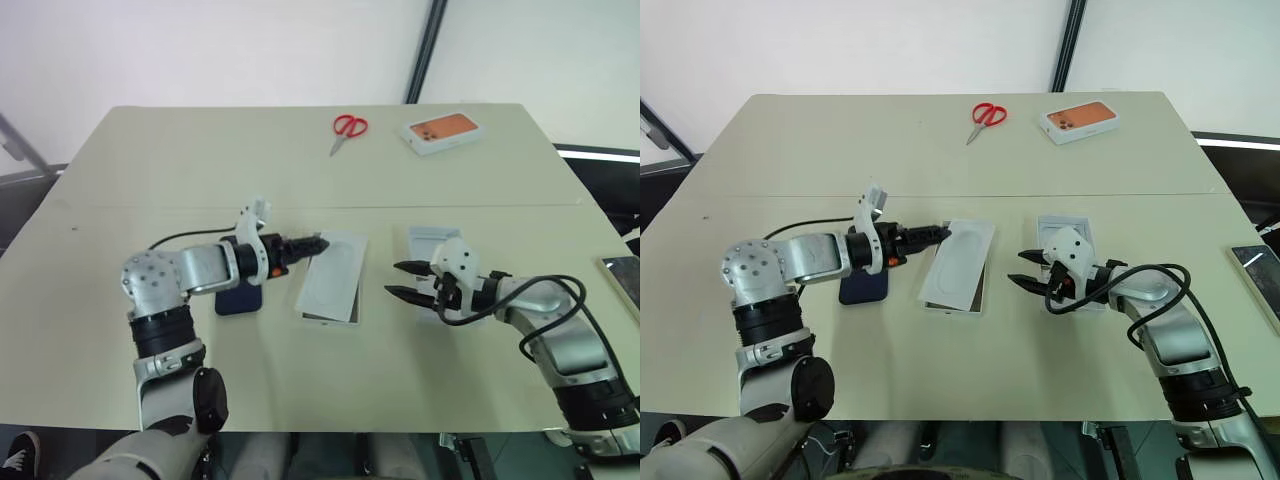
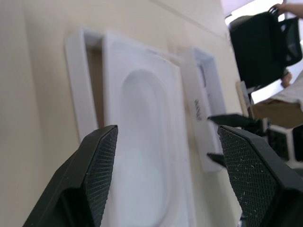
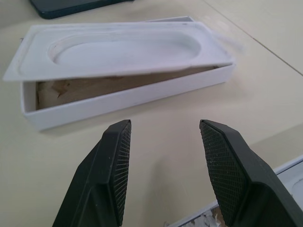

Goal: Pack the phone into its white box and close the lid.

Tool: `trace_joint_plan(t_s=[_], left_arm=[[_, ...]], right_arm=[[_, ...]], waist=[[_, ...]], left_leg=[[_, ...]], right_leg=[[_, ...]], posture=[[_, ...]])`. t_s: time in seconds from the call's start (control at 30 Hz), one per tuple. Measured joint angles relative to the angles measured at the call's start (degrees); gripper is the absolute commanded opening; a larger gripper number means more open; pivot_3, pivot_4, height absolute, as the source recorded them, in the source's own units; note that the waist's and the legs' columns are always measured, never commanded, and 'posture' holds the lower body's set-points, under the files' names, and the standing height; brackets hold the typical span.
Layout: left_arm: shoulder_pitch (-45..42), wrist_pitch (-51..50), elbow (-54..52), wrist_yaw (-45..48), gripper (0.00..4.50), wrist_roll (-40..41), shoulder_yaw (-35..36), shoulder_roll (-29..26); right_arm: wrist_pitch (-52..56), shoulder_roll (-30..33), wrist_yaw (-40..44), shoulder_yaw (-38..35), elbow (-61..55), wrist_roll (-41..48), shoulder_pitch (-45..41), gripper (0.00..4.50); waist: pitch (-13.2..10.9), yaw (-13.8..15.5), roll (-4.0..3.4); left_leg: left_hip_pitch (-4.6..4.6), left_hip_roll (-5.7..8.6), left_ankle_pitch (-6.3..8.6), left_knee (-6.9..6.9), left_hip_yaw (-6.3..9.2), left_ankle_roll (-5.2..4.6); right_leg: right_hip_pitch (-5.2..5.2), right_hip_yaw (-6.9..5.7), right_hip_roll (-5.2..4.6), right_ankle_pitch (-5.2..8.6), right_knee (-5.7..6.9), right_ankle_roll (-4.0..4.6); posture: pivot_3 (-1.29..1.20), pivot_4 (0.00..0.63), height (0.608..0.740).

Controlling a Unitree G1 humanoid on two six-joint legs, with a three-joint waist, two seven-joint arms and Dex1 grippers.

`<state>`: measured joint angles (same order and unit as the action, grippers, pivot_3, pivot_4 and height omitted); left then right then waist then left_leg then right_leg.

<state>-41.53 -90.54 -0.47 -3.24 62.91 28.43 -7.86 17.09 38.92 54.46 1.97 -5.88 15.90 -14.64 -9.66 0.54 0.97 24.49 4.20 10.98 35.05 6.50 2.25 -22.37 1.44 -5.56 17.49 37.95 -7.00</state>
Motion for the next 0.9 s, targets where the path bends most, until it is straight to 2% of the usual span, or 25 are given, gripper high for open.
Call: trace_joint_plan(t_s=[0.17, 0.27, 0.3, 0.4, 0.5, 0.57, 0.63, 0.73, 0.9], left_arm=[[-1.00, 0.04, -0.94, 2.63, 3.63, 1.13, 0.25, -2.39], [1.38, 3.04, -4.35, 7.77, 3.63, 1.16, -1.33, -6.44], [3.24, 5.45, -6.52, 11.02, 3.63, 0.36, -3.49, -9.36], [8.30, 14.97, -10.99, 21.97, 3.67, -4.90, -9.94, -18.29], [15.33, 30.41, -12.07, 36.69, 3.67, -13.65, -15.20, -27.85], [20.36, 41.09, -12.63, 46.52, 3.67, -19.19, -17.68, -32.53], [22.72, 45.80, -12.33, 52.84, 3.67, -19.79, -17.83, -33.06], [23.37, 52.28, -10.43, 58.21, 3.67, -20.23, -17.22, -32.46], [28.51, 63.19, -8.77, 63.07, 3.67, -24.83, -16.35, -32.44]], right_arm=[[-0.02, -1.46, -1.21, 0.01, 1.06, -0.01, -2.93, 2.42], [1.38, -4.19, -2.68, 0.08, 0.85, 0.47, -5.29, 2.42], [2.37, -5.61, -3.64, 0.21, 0.27, 0.77, -6.27, 2.42], [4.33, -9.20, -6.66, 1.61, -1.74, 0.95, -8.95, 1.53], [5.22, -13.20, -10.07, 5.51, -2.09, -1.62, -12.38, 0.06], [5.27, -13.74, -11.28, 9.31, -1.66, -4.99, -13.64, 0.06], [5.01, -14.52, -11.99, 13.59, -0.68, -8.74, -14.58, 0.06], [3.75, -16.10, -12.88, 19.98, 1.39, -14.07, -15.42, 0.06], [2.05, -14.81, -13.67, 24.90, 4.86, -21.69, -15.94, 0.06]], waist=[[0.00, -0.18, 0.00], [0.00, -0.54, 0.00], [0.00, -0.95, 0.00], [0.00, -1.54, -0.03], [0.02, -1.74, -0.06], [0.02, -1.34, -0.07], [0.01, -0.74, -0.06], [0.01, -0.63, -0.05], [0.02, -1.52, -0.06]], left_leg=[[0.00, 0.00, -0.07, -0.02, 0.01, 0.12], [0.00, -0.02, -0.08, -0.07, 0.01, 0.14], [0.00, -0.04, -0.10, -0.11, 0.01, 0.16], [-0.02, -0.06, -0.12, -0.24, -0.02, 0.20], [-0.03, -0.07, -0.14, -0.42, -0.11, 0.25], [-0.03, -0.05, -0.16, -0.64, -0.09, 0.28], [-0.01, -0.02, -0.17, -0.68, 0.01, 0.29], [-0.02, -0.02, -0.14, -0.68, 0.06, 0.23], [-0.05, -0.06, -0.14, -0.78, 0.04, 0.22]], right_leg=[[-0.02, 0.00, 0.00, 0.00, 0.01, -0.01], [-0.05, 0.01, 0.01, 0.01, 0.01, 0.00], [-0.08, 0.02, 0.02, 0.01, 0.01, 0.01], [-0.13, 0.05, 0.04, 0.02, 0.00, 0.03], [-0.24, 0.11, 0.02, 0.08, -0.01, 0.13], [-0.27, 0.11, -0.03, 0.09, -0.15, 0.16], [-0.21, 0.05, -0.05, 0.09, -0.27, 0.16], [-0.17, 0.02, -0.05, 0.07, -0.32, 0.16], [-0.24, 0.03, -0.02, 0.07, -0.30, 0.16]], posture=[[0.00, 0.150, 0.740], [0.00, 0.150, 0.740], [0.00, 0.150, 0.740], [0.00, 0.150, 0.740], [0.00, 0.150, 0.740], [0.00, 0.150, 0.740], [0.00, 0.150, 0.740], [0.00, 0.150, 0.740], [0.00, 0.150, 0.740]])
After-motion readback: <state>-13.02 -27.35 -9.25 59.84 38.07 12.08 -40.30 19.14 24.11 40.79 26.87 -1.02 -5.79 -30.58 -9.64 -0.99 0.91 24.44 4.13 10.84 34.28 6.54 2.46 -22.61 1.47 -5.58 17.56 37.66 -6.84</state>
